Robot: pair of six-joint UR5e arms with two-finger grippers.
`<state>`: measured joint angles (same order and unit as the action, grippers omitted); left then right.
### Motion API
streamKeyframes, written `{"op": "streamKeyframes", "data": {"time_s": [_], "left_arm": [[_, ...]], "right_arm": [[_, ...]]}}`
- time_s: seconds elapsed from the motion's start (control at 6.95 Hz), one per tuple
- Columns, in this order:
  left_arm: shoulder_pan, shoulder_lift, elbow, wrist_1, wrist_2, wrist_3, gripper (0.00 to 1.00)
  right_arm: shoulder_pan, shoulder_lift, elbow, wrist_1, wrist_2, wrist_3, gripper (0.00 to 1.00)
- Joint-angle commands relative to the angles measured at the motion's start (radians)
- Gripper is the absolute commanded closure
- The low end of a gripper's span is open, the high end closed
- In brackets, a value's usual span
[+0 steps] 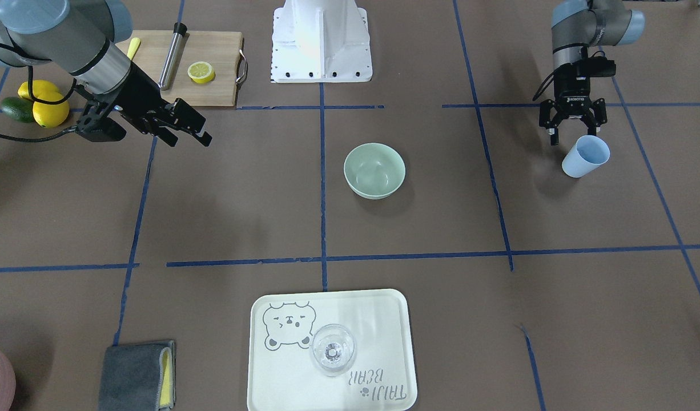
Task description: Pour ice into bowl
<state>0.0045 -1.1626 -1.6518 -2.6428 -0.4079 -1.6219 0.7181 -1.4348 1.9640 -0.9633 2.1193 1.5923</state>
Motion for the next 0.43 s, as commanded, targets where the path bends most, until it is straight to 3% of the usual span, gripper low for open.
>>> {"op": "streamKeyframes", "data": {"time_s": [0.0, 0.29], "left_arm": [[-0.001, -0.014, 0.065, 0.000, 0.081, -0.050, 0.03], [-0.001, -0.061, 0.082, -0.002, 0.101, -0.050, 0.03]], "right_arm": [[0.001, -0.001, 0.003, 0.000, -0.001, 0.000, 0.00], [0.003, -0.001, 0.003, 0.000, 0.001, 0.000, 0.00]]}}
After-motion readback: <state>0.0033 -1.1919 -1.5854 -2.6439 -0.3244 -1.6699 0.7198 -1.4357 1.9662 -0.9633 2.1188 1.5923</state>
